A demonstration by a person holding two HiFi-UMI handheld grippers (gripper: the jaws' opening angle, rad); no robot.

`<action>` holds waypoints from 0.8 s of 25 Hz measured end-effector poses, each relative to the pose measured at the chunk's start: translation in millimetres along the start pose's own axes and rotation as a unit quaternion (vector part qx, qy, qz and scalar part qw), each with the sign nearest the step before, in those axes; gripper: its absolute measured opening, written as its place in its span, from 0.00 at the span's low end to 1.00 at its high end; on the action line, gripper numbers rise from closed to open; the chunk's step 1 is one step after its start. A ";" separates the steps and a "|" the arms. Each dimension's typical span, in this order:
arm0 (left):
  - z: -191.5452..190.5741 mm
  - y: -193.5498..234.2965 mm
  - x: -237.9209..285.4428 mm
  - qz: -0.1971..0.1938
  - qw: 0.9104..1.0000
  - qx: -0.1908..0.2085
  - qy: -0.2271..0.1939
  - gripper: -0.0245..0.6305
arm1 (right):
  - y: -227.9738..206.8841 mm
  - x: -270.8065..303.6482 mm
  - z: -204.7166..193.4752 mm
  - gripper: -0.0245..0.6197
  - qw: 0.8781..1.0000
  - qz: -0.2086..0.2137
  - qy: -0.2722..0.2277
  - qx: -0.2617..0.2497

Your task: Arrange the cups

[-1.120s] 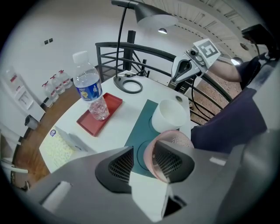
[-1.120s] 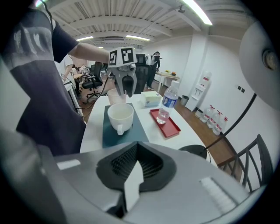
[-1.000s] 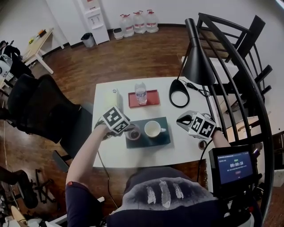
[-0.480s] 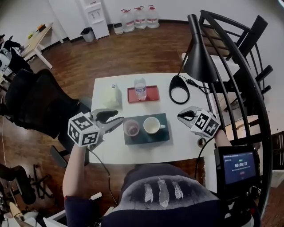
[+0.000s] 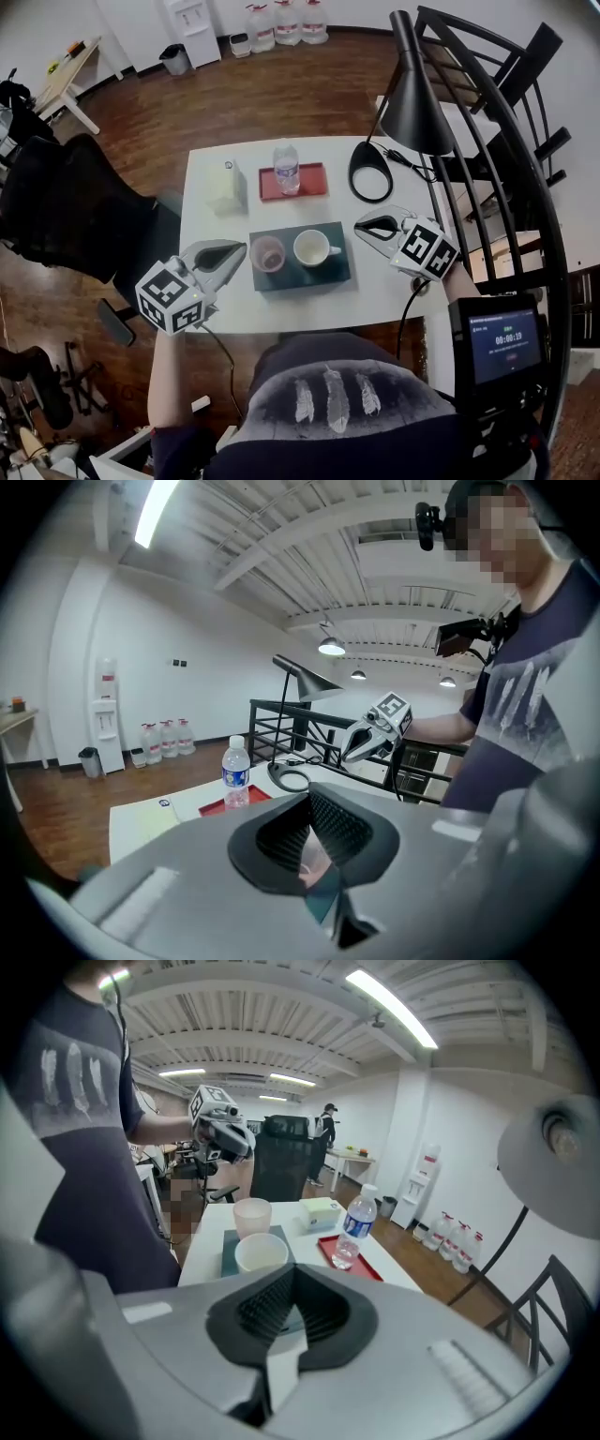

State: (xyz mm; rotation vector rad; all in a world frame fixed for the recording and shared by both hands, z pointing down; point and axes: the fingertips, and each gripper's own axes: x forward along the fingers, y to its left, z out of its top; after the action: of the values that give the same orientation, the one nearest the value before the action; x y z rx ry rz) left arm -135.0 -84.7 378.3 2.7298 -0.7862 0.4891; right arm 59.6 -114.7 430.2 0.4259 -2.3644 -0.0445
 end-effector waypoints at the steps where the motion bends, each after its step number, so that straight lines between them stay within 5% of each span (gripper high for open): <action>1: 1.3 -0.7 0.2 0.000 1.000 -0.001 -0.004 0.06 | 0.2 -0.6 2.0 0.04 1.000 0.000 -0.004 -0.001; 20: 10.3 -7.8 -5.6 0.010 1.000 -0.001 -0.017 0.06 | -2.2 -10.9 20.6 0.04 0.999 -0.013 -0.039 -0.004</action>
State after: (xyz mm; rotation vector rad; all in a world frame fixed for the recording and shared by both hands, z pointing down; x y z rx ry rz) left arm -132.6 -79.1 365.5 2.7383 -0.8226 0.4459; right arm 53.9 -115.1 407.4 0.4585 -2.4342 -0.0841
